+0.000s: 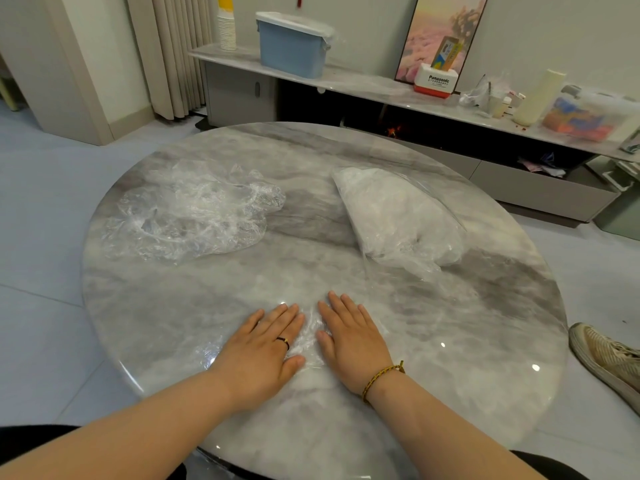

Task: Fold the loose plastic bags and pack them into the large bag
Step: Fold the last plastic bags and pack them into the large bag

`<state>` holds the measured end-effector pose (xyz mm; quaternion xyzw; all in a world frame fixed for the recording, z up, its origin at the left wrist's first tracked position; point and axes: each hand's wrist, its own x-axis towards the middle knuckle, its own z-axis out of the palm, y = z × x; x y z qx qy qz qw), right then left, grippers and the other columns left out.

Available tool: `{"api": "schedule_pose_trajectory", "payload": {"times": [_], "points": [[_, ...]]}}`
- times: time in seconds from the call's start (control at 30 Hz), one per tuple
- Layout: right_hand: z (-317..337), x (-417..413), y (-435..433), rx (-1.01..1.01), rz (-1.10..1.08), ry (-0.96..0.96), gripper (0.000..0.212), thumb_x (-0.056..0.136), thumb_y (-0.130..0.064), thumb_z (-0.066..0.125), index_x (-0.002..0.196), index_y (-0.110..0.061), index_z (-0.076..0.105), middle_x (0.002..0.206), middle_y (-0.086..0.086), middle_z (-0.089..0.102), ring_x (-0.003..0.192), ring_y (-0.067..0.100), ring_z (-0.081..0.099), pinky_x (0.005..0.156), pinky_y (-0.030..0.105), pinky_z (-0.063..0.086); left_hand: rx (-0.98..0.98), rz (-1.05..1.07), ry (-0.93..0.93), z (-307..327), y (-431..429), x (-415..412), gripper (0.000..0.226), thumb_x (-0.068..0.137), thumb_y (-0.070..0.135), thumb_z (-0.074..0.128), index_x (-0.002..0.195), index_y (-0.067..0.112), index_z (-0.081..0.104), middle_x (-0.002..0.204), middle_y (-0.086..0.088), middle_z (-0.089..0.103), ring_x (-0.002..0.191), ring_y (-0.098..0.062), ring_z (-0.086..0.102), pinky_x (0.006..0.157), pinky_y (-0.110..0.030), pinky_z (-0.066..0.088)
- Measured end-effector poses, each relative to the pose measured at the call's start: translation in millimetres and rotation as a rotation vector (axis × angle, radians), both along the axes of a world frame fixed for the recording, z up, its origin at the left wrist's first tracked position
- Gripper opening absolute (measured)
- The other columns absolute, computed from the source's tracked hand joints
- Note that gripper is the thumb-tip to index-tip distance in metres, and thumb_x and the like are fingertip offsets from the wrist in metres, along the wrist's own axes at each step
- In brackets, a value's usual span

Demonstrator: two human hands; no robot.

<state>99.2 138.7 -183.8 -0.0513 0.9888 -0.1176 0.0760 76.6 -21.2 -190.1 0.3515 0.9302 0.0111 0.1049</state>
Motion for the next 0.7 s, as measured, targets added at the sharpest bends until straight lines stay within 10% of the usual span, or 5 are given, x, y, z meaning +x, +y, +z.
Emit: {"api": "schedule_pose_trajectory", "payload": {"times": [0.13,0.23,0.33,0.57,0.7], "points": [[-3.8,-0.7,0.8,-0.093,-0.062,0.146,0.063,0.087,-0.039,0.016,0.142,-0.013,0.033,0.153,0.009,0.021,0.143,0.02,0.016,0.113,0.025,0.001,0.099,0.061,0.008,13.7,-3.9,-6.6,0.135,0.034,0.076,-0.04,0.146,0.028,0.019,0.155,0.013,0.006,0.141,-0.008,0.009,0.11,-0.021,0.01],[-1.3,0.8,-3.5,-0.169,0.016,0.502,0.031,0.068,-0.023,0.037,0.094,-0.02,0.055,0.096,0.007,0.066,0.1,0.02,0.054,0.091,0.024,0.04,0.229,0.095,-0.018,24.3,-9.4,-13.7,0.079,0.077,0.063,0.0,0.124,0.032,0.055,0.133,0.014,0.044,0.12,-0.009,0.04,0.092,-0.02,0.035],[7.5,9.4,-16.7,-0.217,0.262,0.547,0.014,0.067,-0.024,0.045,0.079,-0.02,0.049,0.074,0.0,0.06,0.076,0.012,0.041,0.069,0.021,0.032,0.266,0.159,-0.046,27.1,-14.4,-17.9,0.028,0.095,0.034,0.042,0.114,0.03,0.062,0.118,0.011,0.054,0.109,-0.007,0.051,0.083,-0.019,0.039],[-10.7,25.7,-29.1,-0.07,0.612,0.459,0.034,0.071,-0.046,0.04,0.091,-0.023,0.055,0.083,-0.007,0.063,0.072,0.011,0.056,0.062,0.02,0.043,0.244,0.292,-0.11,29.2,-29.1,-27.7,0.016,0.086,0.03,0.057,0.095,0.022,0.067,0.069,0.017,0.05,0.081,-0.006,0.052,0.059,-0.01,0.034],[-9.5,24.7,-30.6,-0.087,0.523,0.439,0.027,0.072,-0.03,0.041,0.066,-0.022,0.066,0.069,-0.009,0.064,0.059,0.009,0.06,0.041,0.016,0.043,0.358,0.254,-0.052,30.0,-33.2,-25.8,0.02,0.093,0.031,0.049,0.103,0.026,0.066,0.087,0.019,0.049,0.101,-0.004,0.052,0.077,-0.017,0.041]]}}
